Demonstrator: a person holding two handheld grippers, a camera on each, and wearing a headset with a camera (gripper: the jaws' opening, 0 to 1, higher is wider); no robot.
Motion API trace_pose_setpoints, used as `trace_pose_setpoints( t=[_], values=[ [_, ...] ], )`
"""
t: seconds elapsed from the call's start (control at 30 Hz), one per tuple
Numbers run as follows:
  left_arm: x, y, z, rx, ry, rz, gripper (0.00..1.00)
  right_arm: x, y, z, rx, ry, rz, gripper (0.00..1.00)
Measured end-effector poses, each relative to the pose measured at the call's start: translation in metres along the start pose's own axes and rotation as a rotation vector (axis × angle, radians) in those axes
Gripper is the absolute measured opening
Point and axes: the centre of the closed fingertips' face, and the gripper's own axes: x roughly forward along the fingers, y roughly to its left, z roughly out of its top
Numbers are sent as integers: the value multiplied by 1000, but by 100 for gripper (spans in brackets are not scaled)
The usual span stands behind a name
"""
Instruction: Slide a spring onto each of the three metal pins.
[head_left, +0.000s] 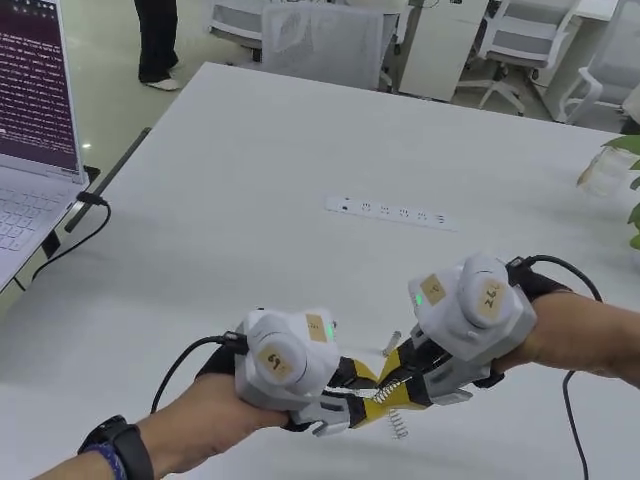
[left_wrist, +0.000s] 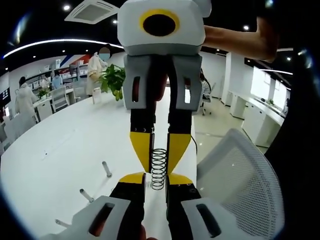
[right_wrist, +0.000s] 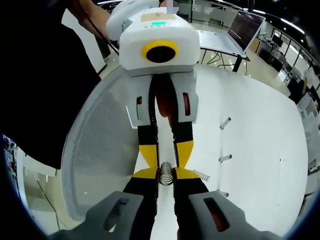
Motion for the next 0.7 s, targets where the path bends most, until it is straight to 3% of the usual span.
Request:
trace_pose_setpoints(
  t=[0.17,0.3,0.43,0.7],
  values=[
    [-3,0,-3,-17,5,5,13,3,-2,0,8,0,-4,8],
    [-8,4,-8,-51,12,19,23,5,-4,-1,15,-3,-8,8],
    [-15,8,-14,-75,15,37,25,6,-7,-6,25,7,-16,8],
    [-36,23,-38,-129,42,109,37,12,-13,-21,61,38,-37,8]
  ],
)
